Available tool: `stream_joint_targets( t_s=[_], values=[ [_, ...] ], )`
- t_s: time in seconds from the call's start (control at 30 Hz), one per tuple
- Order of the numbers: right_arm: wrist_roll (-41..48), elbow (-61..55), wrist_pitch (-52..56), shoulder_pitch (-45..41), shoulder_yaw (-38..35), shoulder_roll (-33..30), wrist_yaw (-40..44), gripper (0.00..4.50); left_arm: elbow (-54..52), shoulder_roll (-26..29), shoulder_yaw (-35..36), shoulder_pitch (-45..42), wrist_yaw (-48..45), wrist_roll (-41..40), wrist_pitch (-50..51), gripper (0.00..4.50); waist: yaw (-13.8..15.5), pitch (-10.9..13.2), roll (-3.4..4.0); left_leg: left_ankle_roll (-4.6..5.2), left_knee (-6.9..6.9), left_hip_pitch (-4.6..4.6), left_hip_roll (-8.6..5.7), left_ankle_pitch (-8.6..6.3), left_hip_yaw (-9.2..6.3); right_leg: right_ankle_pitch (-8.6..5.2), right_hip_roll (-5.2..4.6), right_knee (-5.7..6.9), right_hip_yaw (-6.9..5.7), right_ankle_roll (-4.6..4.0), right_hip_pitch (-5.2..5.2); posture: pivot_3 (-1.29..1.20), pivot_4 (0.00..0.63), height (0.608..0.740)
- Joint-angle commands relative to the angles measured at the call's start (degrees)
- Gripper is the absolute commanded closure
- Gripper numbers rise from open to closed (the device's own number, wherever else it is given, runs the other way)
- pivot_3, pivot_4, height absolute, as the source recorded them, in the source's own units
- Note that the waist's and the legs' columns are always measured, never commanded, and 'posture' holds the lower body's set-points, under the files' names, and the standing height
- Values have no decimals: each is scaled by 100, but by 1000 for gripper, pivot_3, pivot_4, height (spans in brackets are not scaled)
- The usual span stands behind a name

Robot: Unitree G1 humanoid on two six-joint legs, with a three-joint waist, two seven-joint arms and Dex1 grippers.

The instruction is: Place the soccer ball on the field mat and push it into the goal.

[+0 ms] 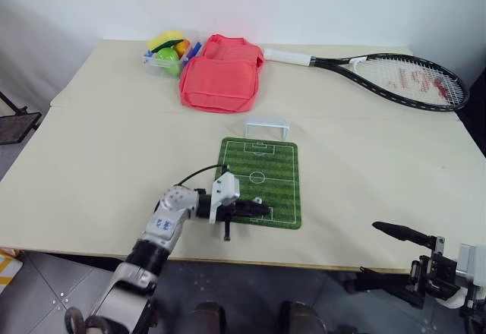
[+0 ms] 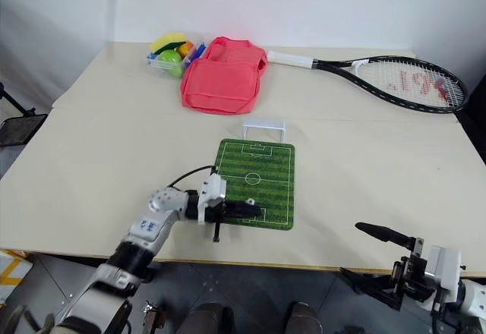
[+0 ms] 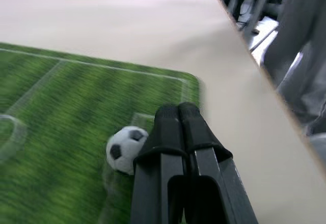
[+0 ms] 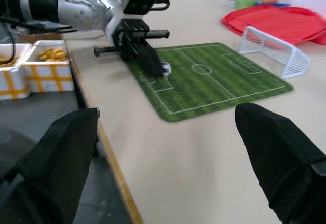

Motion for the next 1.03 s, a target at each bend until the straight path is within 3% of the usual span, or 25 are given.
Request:
stream_joint_targets(
  t_s=[0.03,0.13,0.2,0.37,0.53,0.67,0.8,1.03],
  values=[
    [-84,-204,-119,-9,-123,115,-448,0,499,-126,176,-357,238,150,-448,4485,-6,0,0,0,0,0,-1,0,0,0,0,0,0,1,0,0,150,740],
    [-630,-384,-196,-440,-137,881,-2124,0,1113,-341,640,-1064,795,79,-1018,4485,-26,6,-16,1,-9,1,1,0,-1,1,1,-1,-2,1,-3,0,150,740],
    [-792,-527,-151,-506,-1,1076,-2436,0,955,-281,836,-1043,459,-221,-1112,4485,-41,5,-14,-3,-5,-16,3,2,2,1,3,2,1,0,-21,0,150,740],
    [-917,-610,-114,-595,260,1055,-2637,0,282,389,1376,-574,-143,-776,-879,4485,-83,1,-6,3,-21,-4,5,-3,20,1,7,1,15,-1,-28,0,150,740],
    [-855,-380,-147,-882,300,899,-2643,0,-564,1313,2021,120,-163,-1147,-411,4485,-100,2,-7,6,-16,-11,6,-5,31,1,8,5,28,0,-40,0,150,740],
    [-788,97,-202,-1252,282,662,-2409,0,-1144,2211,2825,1511,360,-1025,70,4485,-124,2,-4,9,-14,5,8,-11,38,3,8,7,42,4,-31,0,150,740],
    [-714,549,-301,-1504,190,493,-2247,0,-1560,2247,3345,2403,1127,-1032,190,4485,-139,8,-5,10,-32,11,8,-15,55,3,9,7,60,4,-43,0,150,740],
    [-740,1067,-377,-1963,356,460,-2007,0,-1863,2037,3797,2807,1919,-1135,125,4485,-41,8,-6,9,-14,6,10,-16,58,4,9,16,66,4,-46,0,150,740]
  ],
)
